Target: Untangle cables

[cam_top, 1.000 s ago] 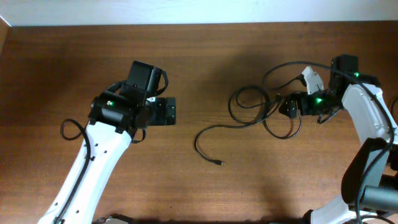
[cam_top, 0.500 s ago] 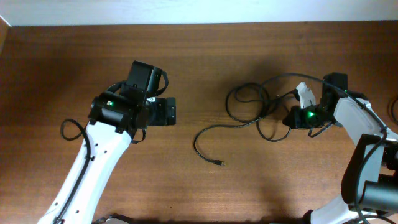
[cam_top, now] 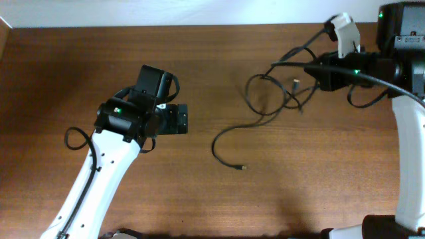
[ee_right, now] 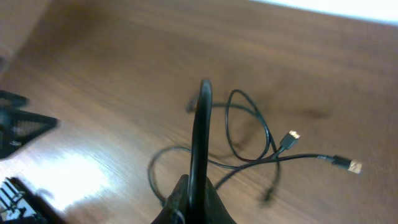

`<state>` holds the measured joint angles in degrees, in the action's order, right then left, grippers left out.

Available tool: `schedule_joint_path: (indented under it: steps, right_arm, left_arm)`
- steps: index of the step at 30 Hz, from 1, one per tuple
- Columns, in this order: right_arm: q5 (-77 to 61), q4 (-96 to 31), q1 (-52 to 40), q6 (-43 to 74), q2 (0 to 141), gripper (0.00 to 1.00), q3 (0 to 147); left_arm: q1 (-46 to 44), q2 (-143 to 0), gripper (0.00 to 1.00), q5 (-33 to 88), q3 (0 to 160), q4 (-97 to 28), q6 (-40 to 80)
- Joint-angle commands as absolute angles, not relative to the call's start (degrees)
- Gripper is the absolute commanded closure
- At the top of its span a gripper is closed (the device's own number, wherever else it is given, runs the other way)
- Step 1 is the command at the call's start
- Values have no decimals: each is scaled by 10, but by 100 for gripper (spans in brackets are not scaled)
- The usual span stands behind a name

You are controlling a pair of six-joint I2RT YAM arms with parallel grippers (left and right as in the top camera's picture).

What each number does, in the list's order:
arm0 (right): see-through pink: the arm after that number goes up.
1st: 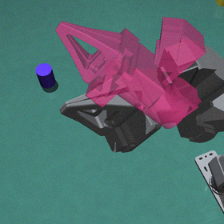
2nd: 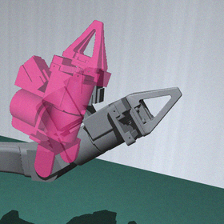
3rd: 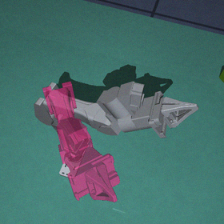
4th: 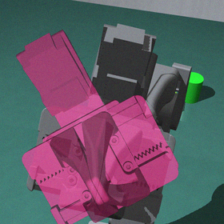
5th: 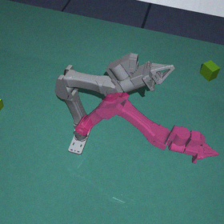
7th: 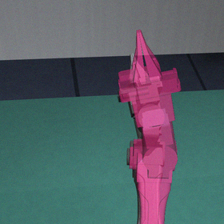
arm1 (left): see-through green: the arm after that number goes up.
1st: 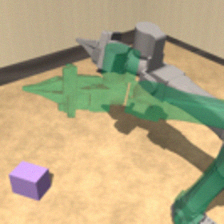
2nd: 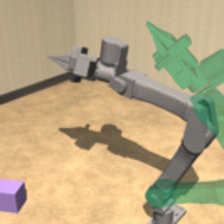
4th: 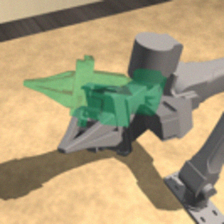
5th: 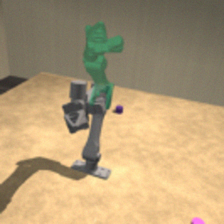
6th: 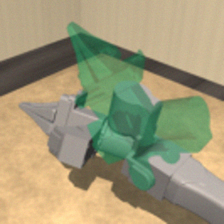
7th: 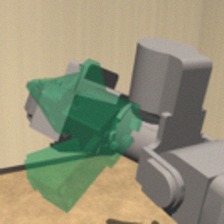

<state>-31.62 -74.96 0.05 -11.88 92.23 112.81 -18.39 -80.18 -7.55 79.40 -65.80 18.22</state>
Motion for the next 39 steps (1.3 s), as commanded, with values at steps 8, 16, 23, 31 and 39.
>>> schedule_joint_path:
  steps: [8, 16, 23, 31, 39]
  right_arm:
    - [-328, -748, -42, -35, 911, 96, 1299]
    - [-418, -639, -42, 97, 911, 96, 1427]
    - [-354, -499, -41, 199, 913, 96, 1427]
    - [-338, -449, -41, 306, 959, 96, 1427]
    - [-520, -431, -41, 332, 974, 96, 1427]
  left_arm:
    - [-182, -793, 1, -80, 795, -656, 188]
    - [-182, -793, 1, -80, 795, -657, 188]
    - [-182, -793, 1, -80, 795, -656, 188]
    - [-182, -793, 1, -80, 795, -657, 188]
    - [-182, -793, 1, -80, 795, -657, 188]
